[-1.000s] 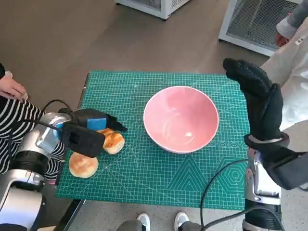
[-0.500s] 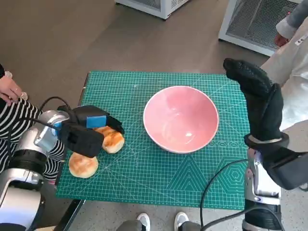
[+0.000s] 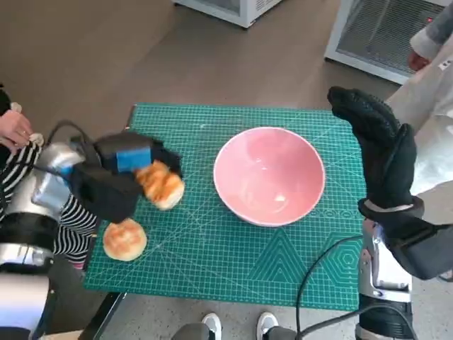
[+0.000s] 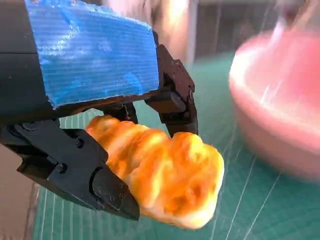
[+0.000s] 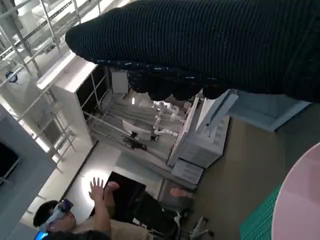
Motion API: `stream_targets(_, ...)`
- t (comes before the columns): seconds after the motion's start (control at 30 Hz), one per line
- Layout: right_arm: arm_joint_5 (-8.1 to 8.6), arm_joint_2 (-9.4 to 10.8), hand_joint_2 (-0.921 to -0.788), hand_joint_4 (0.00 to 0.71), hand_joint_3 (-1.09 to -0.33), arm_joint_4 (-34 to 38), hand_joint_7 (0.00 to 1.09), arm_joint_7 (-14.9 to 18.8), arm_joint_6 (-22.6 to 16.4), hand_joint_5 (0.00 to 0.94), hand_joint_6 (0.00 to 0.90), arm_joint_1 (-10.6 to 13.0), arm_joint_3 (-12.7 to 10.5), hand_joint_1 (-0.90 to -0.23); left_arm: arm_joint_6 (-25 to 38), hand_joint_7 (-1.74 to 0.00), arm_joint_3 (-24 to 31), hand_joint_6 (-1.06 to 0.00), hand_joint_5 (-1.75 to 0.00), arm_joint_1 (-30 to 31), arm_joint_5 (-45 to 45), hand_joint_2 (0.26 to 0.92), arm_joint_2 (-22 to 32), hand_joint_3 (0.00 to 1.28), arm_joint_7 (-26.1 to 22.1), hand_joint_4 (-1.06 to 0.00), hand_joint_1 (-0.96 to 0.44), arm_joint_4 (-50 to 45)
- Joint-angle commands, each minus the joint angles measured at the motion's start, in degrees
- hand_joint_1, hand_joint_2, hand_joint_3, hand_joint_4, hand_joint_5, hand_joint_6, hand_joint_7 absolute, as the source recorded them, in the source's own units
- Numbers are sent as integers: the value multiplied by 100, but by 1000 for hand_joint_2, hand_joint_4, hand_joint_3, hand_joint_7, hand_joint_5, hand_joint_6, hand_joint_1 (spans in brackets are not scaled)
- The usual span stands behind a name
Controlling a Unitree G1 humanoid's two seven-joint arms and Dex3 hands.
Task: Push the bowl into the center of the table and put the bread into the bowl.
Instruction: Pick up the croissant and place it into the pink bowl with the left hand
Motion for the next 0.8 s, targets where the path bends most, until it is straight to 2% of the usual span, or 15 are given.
stream_targets(0.03, 82, 5, -921, 166, -685, 18, 448, 35, 50, 4, 62, 178, 8, -689, 130, -882, 260, -749, -1265, -367, -428, 919, -49, 15, -185, -732, 3, -293)
stream_targets(0.17, 93, -10, -921, 166, -685, -17, 448, 44, 48, 3, 63, 215, 7, -692, 331, -889, 414, -750, -1261, -586, -743, 919, -204, 14, -300, -730, 2, -472)
stream_targets(0.43, 98, -38, -921, 164, -684, -70, 449, 31, 34, 2, 63, 278, 6, -689, 949, -1144, 530, -666, -1148, -839, -1115, 920, -644, 51, -411, -690, 1, -1164)
stream_targets(0.57, 110, -46, -921, 163, -683, -118, 449, 30, 38, 1, 63, 330, 0, -688, 1158, -1185, 442, -656, -1131, -969, -1017, 920, -937, 60, -333, -677, 1, -1498)
stream_targets(0.7, 115, -46, -921, 161, -683, -152, 449, 24, 40, 0, 62, 374, -5, -688, 1217, -1172, 282, -660, -1129, -1208, -907, 920, -1229, 54, -385, -687, 1, -1396)
stream_targets(0.8, 100, -45, -921, 159, -683, -187, 449, 9, 37, 0, 61, 415, -8, -686, 1025, -1160, 134, -656, -1137, -1436, -828, 920, -1446, 53, -403, -693, 1, -1016)
